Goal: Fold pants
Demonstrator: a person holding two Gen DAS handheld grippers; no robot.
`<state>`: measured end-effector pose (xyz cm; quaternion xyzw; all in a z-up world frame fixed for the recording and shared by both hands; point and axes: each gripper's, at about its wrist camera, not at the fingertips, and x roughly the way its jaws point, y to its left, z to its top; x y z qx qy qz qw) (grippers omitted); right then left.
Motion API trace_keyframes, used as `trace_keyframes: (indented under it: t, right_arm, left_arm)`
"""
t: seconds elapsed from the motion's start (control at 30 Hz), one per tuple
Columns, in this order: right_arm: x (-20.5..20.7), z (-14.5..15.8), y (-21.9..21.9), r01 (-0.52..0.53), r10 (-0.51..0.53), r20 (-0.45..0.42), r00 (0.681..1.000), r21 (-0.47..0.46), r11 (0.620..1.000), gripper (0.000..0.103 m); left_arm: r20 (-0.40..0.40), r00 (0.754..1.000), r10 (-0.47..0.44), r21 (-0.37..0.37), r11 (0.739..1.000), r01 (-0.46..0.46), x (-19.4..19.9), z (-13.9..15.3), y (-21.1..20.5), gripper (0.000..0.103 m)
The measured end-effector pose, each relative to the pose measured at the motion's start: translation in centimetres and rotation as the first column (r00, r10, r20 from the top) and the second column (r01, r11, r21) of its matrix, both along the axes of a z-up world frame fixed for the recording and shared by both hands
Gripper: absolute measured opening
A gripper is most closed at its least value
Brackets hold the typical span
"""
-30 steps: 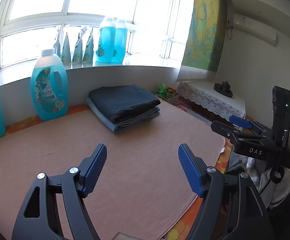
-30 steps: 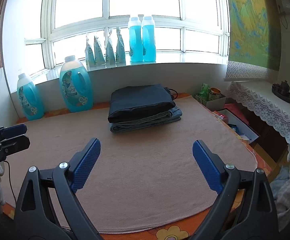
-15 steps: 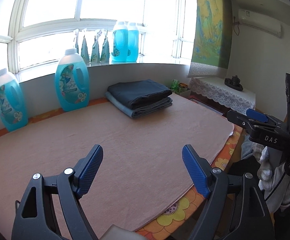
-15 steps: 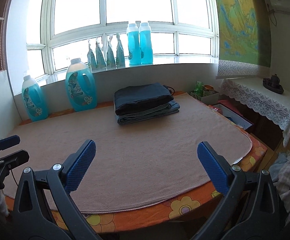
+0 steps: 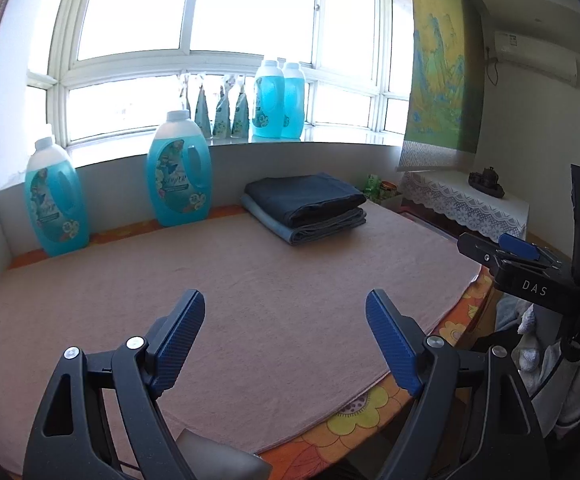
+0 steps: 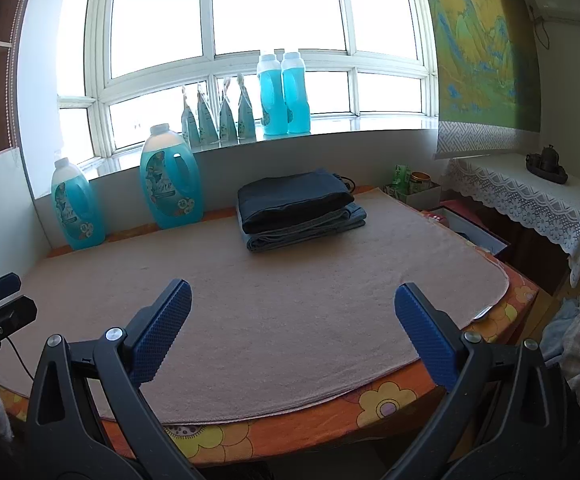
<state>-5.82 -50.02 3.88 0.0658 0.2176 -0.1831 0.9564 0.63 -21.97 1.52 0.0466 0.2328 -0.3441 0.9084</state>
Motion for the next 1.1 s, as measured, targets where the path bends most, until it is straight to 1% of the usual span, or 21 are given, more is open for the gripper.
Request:
trace_keyframes:
  t: [0.27, 0.57, 0.9, 1.1]
  right_arm:
    - [0.2, 0.4, 0.5, -0.011, 0.011, 0.004, 1.0, -0.012, 1.0, 0.103]
    - [0.4, 0.0, 0.8, -0.015, 0.015, -0.002, 1.0, -0.004, 1.0, 0.103]
    - [1.8, -0.9, 1.4, -0.017, 0.017, -0.027, 0.999, -0.021, 1.0, 0.103]
    - [2.4, -1.2, 1.2, -0.017, 0.017, -0.032, 0.999, -0.01, 1.0, 0.103]
  left_arm:
    - [-0.013, 0.999, 0.039, 0.006, 0.999, -0.039, -0.1, -0.6, 0.6, 0.083]
    - [-0.006, 0.999, 0.052, 0.001, 0.999, -0.052, -0.4, -0.8, 1.0, 0.083]
    - [-0.021, 0.997, 0.073, -0.003, 0.997, -0.073, 0.7, -1.4, 1.7, 0.083]
    - [-0.032, 0.996, 0.081, -0.001, 0.997, -0.081, 1.6, -1.5, 1.8, 0.083]
